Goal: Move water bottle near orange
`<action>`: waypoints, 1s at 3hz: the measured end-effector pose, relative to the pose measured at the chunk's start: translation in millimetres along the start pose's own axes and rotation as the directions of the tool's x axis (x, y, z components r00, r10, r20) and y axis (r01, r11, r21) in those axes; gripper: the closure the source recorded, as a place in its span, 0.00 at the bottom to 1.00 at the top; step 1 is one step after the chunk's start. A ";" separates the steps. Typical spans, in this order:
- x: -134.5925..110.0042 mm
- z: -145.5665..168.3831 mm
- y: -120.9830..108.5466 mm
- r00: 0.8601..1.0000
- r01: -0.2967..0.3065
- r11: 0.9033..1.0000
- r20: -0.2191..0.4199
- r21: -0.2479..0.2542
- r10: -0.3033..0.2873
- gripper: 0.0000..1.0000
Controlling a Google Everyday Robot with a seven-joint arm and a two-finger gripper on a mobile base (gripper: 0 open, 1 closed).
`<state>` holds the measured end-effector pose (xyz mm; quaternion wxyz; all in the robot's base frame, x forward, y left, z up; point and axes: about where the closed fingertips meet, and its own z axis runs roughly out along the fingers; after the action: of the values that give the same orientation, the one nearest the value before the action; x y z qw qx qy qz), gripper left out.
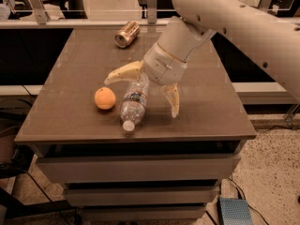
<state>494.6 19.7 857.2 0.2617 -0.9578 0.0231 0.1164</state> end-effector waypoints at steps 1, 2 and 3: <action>5.6 -49.0 8.0 0.987 -0.039 0.998 -0.155 0.040 0.044 0.00; 8.6 -94.2 16.6 0.953 -0.064 0.995 -0.292 0.073 0.083 0.00; 3.0 -134.4 36.2 0.882 -0.130 0.977 -0.431 0.168 0.191 0.00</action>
Offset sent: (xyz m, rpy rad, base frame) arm 0.0426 -0.1135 0.1197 0.0164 -0.3724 -0.3831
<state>522.0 -79.5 950.9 0.3025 -0.9340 0.1694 -0.0860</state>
